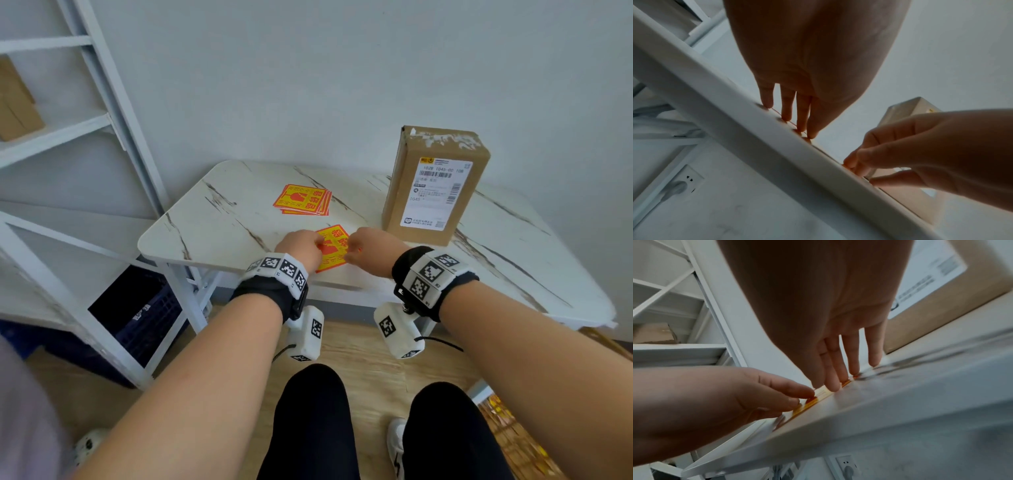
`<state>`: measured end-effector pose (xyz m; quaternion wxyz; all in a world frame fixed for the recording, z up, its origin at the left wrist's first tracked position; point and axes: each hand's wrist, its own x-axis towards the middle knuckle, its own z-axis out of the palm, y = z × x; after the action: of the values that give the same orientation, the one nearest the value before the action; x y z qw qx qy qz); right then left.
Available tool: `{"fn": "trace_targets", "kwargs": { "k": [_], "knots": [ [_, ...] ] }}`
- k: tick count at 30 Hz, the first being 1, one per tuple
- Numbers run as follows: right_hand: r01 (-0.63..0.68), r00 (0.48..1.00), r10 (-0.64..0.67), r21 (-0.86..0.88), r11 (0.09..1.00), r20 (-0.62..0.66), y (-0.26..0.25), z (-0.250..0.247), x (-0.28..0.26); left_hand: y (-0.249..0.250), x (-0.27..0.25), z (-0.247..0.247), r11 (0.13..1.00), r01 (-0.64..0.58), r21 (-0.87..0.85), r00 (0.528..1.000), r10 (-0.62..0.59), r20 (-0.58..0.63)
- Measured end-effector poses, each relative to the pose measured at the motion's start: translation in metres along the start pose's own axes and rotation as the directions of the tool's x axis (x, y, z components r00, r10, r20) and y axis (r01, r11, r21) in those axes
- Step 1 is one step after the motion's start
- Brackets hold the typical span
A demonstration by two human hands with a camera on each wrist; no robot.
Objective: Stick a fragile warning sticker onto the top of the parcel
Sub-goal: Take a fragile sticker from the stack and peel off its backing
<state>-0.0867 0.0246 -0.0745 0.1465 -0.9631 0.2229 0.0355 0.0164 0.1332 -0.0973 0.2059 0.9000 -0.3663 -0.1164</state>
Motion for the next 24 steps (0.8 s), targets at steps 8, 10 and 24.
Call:
{"fn": "trace_targets", "kwargs": {
  "k": [8, 10, 24],
  "knots": [
    [-0.118, 0.981, 0.131, 0.1, 0.988, -0.145, 0.044, 0.011, -0.032, 0.034, -0.02, 0.019, 0.988, -0.089, -0.124, 0.995, 0.083, -0.048],
    [-0.161, 0.971, 0.18, 0.126, 0.979, -0.16, 0.052, 0.016, -0.036, 0.042, -0.022, 0.026, 0.983, -0.097, -0.156, 0.994, 0.089, -0.057],
    [-0.027, 0.975, 0.104, 0.36, 0.933, -0.198, 0.087, 0.019, -0.057, 0.066, -0.012, 0.049, 0.983, -0.068, 0.173, 0.996, 0.078, -0.048]
  ]
}}
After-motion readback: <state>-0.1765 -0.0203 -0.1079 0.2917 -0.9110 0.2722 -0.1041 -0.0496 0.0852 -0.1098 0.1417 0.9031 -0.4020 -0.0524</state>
